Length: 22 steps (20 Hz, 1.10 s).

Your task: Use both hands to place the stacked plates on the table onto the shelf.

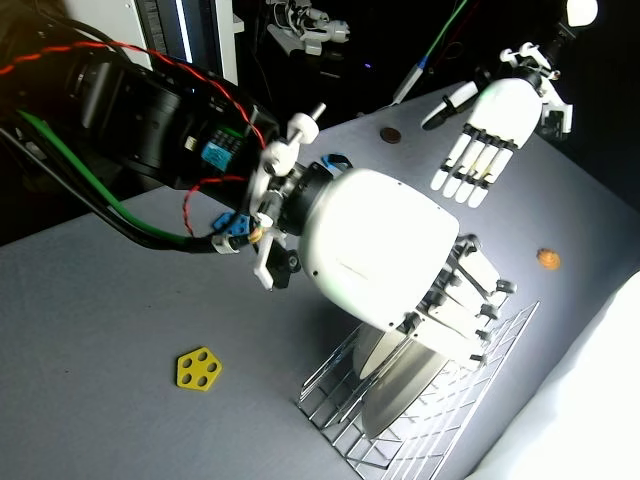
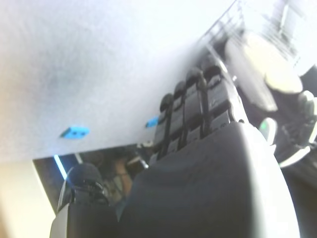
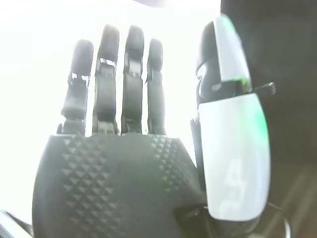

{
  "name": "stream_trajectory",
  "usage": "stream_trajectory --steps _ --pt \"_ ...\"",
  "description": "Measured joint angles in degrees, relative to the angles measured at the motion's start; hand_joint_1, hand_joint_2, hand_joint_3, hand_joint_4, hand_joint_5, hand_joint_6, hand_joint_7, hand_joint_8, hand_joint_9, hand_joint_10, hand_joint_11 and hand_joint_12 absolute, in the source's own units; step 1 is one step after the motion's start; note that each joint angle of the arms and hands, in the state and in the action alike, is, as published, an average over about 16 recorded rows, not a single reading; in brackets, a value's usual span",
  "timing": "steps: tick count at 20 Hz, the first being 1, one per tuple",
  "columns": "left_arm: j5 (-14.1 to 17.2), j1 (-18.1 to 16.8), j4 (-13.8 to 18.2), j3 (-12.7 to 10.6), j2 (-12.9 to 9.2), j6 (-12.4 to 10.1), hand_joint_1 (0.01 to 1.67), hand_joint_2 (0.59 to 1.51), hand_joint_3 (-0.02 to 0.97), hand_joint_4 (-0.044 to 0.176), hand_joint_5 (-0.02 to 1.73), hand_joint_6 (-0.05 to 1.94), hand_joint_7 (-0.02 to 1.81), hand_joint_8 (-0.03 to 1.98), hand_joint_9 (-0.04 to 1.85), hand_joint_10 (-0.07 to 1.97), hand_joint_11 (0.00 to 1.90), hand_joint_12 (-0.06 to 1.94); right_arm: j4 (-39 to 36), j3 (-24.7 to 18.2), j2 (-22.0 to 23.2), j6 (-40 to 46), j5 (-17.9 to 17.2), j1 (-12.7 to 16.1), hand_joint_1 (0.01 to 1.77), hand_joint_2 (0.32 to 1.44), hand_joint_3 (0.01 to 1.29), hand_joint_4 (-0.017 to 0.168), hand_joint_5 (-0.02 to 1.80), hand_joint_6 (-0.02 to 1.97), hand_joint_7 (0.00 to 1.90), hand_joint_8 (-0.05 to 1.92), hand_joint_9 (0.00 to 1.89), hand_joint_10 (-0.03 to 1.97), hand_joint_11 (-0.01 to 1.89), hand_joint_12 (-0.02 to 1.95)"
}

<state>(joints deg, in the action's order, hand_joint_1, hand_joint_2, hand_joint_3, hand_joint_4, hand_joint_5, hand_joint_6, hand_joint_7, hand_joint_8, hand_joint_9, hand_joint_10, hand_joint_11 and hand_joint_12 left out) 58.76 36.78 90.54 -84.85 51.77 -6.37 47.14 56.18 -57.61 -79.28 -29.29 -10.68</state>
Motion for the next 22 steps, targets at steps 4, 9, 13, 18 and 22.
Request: stream_trajectory --steps 4,9,13,18,22 --pt "-0.63 -0.43 1.05 1.94 -0.68 -0.55 0.02 1.083 0.021 0.003 0.08 0.02 0.1 0.0 0.1 0.01 0.02 0.27 -1.86 -2.62 1.94 -1.89 -1.32 0.77 1.04 1.07 0.01 -0.007 0.54 0.21 0.6 0.13 0.36 0.62 0.01 1.41" --pt "-1.29 -1.19 1.96 3.31 -1.2 -1.45 0.02 1.09 0.021 0.002 0.12 0.02 0.15 0.0 0.15 0.01 0.02 0.33 -3.06 -6.83 4.69 -6.64 -3.22 1.51 0.97 1.06 0.01 -0.005 0.53 0.24 0.6 0.18 0.36 0.66 0.04 1.38" --pt "-1.4 -2.4 2.45 4.24 -1.78 -2.05 0.03 1.11 0.021 0.002 0.26 0.06 0.3 0.04 0.27 0.09 0.09 0.45 -2.67 -9.97 6.9 -11.59 -5.06 1.82 0.85 1.05 0.01 -0.004 0.5 0.56 0.57 0.51 0.37 0.88 0.09 1.45" --pt "-1.03 -3.64 3.06 5.21 -2.38 -2.26 0.06 1.13 0.021 0.001 0.38 0.32 0.42 0.33 0.39 0.44 0.2 0.78 -1.98 -12.76 8.68 -16.74 -6.93 1.74 0.72 1.04 0.01 -0.003 0.49 0.95 0.56 0.91 0.43 1.17 0.22 1.55" --pt "-0.82 -4.56 3.46 5.95 -2.77 -2.4 0.08 1.146 0.022 0.001 0.49 0.45 0.54 0.47 0.5 0.62 0.28 0.97 -1.65 -14.37 9.69 -19.44 -8.0 1.64 0.64 1.02 0.01 -0.002 0.46 1.27 0.54 1.25 0.46 1.41 0.3 1.64"
